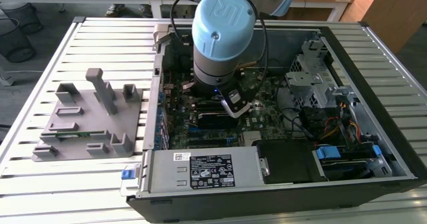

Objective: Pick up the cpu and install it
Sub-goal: 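Install the second cpu locking lever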

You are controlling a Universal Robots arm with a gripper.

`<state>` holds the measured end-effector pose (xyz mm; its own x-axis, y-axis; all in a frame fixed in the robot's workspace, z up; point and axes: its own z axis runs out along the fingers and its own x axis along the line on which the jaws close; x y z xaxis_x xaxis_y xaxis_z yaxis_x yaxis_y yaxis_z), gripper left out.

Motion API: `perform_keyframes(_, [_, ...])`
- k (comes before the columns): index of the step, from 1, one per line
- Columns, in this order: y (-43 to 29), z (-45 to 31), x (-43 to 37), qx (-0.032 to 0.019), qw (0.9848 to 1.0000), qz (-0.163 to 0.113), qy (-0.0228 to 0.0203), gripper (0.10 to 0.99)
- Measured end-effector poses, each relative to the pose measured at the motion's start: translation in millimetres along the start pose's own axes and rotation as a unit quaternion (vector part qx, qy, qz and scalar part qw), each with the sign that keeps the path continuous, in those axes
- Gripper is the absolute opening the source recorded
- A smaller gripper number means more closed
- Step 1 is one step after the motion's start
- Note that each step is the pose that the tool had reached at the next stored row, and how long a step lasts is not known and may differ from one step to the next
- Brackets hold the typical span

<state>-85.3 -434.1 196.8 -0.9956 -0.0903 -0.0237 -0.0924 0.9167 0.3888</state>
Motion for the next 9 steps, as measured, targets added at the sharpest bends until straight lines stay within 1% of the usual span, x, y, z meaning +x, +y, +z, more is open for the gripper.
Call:
perform_keyframes(3, [0.7, -1.8, 0.0, -0.0029, 1.0, 0.0, -0.0003, 0.106])
perform_keyframes(9, [3.4, -8.0, -0.2, -0.0087, 1.0, 0.0, -0.0008, 0.106])
